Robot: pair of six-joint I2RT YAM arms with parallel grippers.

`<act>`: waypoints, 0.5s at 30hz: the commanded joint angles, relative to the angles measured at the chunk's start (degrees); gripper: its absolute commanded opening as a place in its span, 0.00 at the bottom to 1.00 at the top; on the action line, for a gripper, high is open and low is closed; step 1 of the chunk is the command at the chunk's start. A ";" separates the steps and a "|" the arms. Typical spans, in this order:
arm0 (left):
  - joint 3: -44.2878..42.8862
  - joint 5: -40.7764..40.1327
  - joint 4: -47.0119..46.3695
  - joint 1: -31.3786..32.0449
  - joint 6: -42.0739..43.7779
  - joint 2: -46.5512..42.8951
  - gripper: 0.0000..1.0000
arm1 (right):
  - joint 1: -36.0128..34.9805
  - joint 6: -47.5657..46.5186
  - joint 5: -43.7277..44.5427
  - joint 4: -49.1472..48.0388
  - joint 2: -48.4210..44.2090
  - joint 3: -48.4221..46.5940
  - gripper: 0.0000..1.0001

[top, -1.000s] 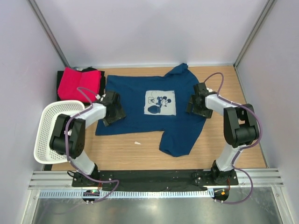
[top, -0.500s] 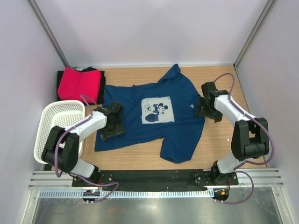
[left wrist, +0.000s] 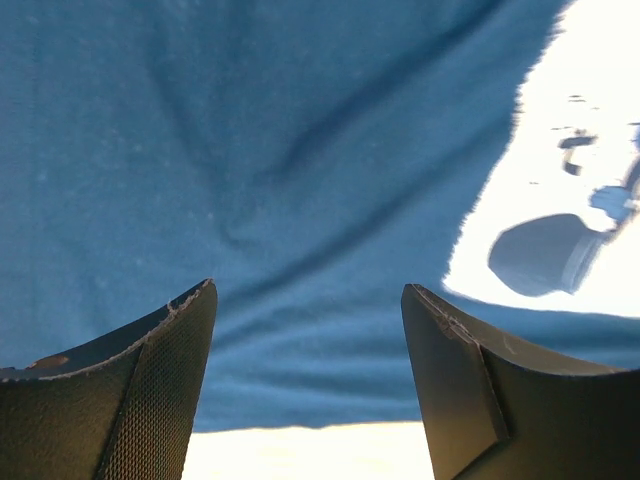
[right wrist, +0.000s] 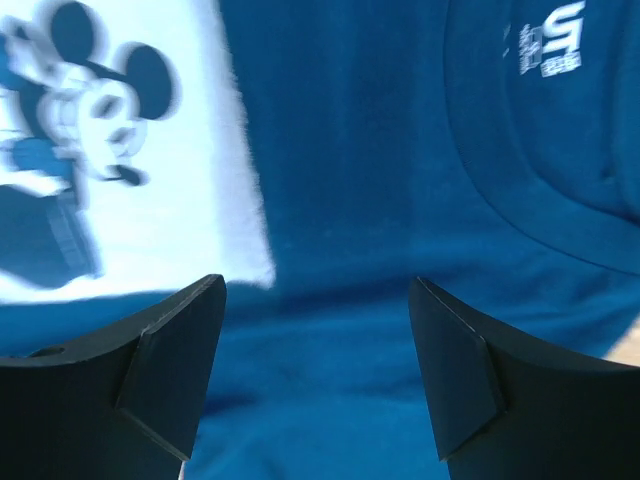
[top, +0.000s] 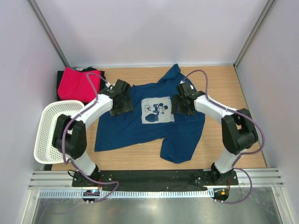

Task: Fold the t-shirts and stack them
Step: Flatten the tshirt out

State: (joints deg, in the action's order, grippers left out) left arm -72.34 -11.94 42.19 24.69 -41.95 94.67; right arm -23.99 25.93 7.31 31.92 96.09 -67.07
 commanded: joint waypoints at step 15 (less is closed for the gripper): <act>5.98 0.87 -4.31 0.27 -0.85 -2.65 0.79 | 0.34 3.95 6.83 -2.49 1.64 15.91 0.82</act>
State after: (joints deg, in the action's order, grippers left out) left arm -66.85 -11.38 39.40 24.71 -42.02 94.41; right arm -24.05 27.66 11.53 24.43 96.31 -55.07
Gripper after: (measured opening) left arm 0.787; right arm 0.815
